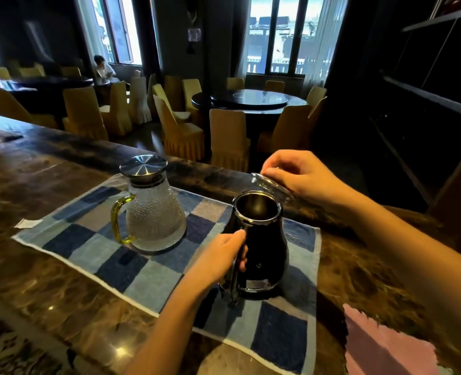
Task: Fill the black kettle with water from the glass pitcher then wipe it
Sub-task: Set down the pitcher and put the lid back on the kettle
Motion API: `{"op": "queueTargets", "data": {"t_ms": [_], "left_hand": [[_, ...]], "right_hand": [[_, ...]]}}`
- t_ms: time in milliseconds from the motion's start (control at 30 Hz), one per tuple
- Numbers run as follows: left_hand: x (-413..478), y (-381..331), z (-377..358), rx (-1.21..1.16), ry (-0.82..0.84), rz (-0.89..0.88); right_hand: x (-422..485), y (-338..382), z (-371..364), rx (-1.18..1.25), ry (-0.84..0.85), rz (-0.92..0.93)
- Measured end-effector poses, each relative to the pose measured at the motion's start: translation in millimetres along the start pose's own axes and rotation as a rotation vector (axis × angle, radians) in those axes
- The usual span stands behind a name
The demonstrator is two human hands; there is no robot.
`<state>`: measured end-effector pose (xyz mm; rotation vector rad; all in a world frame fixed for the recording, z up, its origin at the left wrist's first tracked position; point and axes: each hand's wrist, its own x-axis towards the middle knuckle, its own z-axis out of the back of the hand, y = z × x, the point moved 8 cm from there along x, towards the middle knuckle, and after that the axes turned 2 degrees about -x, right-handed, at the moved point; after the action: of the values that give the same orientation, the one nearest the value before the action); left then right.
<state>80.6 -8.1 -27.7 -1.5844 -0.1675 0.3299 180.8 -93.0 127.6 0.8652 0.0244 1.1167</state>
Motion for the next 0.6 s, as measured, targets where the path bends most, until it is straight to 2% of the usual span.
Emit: {"op": "queueTargets", "data": {"t_ms": [267, 600], "left_hand": [[-6, -3, 0, 0.091, 0.006, 0.000], [-8, -7, -1, 0.161, 0.045, 0.006]], "right_hand": [[12, 4, -48, -0.356, 0.129, 0.163], [13, -8, -61, -0.483, 0.092, 0.167]]}}
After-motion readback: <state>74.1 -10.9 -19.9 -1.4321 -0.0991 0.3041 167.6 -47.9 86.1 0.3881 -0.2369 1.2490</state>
